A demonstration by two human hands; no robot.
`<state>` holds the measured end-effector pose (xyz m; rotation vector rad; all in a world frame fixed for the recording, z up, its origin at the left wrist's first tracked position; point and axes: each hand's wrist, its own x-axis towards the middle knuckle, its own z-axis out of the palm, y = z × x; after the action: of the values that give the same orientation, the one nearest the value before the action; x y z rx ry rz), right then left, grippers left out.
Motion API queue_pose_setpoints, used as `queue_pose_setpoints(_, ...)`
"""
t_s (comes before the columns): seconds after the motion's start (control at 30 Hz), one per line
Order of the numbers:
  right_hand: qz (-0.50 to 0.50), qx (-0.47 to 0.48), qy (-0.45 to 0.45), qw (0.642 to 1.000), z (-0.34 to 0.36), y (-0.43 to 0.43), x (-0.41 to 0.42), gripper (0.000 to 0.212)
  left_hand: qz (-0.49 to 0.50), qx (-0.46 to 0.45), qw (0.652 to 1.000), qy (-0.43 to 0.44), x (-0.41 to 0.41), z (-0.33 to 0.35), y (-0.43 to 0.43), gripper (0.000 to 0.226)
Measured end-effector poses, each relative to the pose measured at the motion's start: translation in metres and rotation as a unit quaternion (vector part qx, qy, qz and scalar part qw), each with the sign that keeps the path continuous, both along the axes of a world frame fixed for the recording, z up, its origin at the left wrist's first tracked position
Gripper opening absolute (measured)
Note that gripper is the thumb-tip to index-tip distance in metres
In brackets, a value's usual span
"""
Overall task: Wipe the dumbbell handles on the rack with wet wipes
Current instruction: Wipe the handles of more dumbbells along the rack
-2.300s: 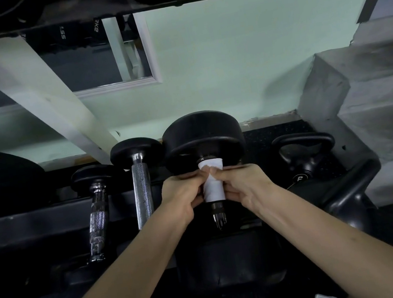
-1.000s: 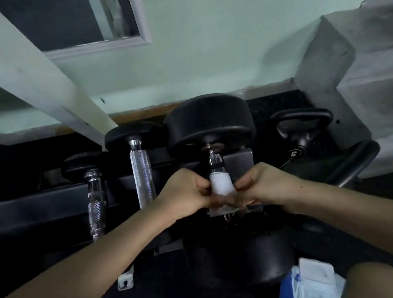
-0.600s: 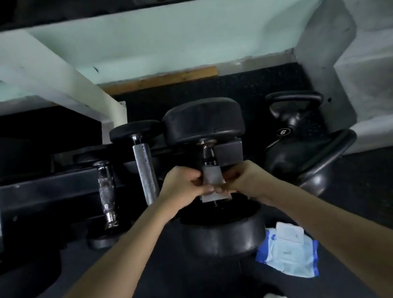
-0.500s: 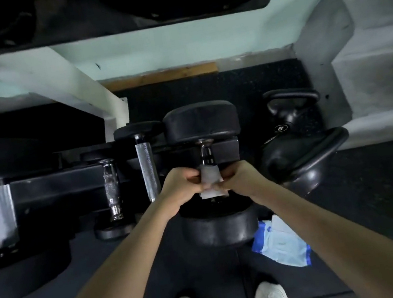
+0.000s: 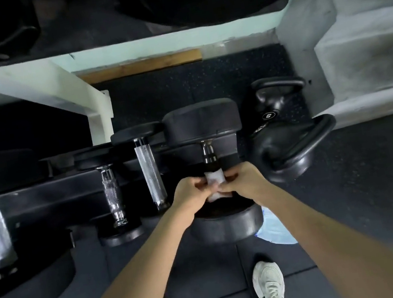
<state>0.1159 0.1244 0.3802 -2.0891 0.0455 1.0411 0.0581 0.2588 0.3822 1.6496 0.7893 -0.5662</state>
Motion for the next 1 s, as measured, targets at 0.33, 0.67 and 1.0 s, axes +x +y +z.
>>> queue_pose_setpoints(0.33, -0.224, 0.192, 0.097, 0.951, -0.001, 0.001, -0.004, 0.030, 0.283, -0.138, 0.949, 0.006, 0.010, -0.001, -0.014, 0.036)
queue_pose_setpoints(0.67, -0.387, 0.165, 0.071, 0.904, 0.001, 0.045, 0.017, 0.008, 0.392, -0.157, 0.906, -0.022, 0.044, 0.005, -0.016, 0.021)
queue_pose_setpoints(1.0, -0.355, 0.152, 0.023, 0.922, 0.005, 0.043, 0.017, 0.008, 0.340, -0.092, 0.936, -0.006, 0.045, 0.005, -0.016, 0.006)
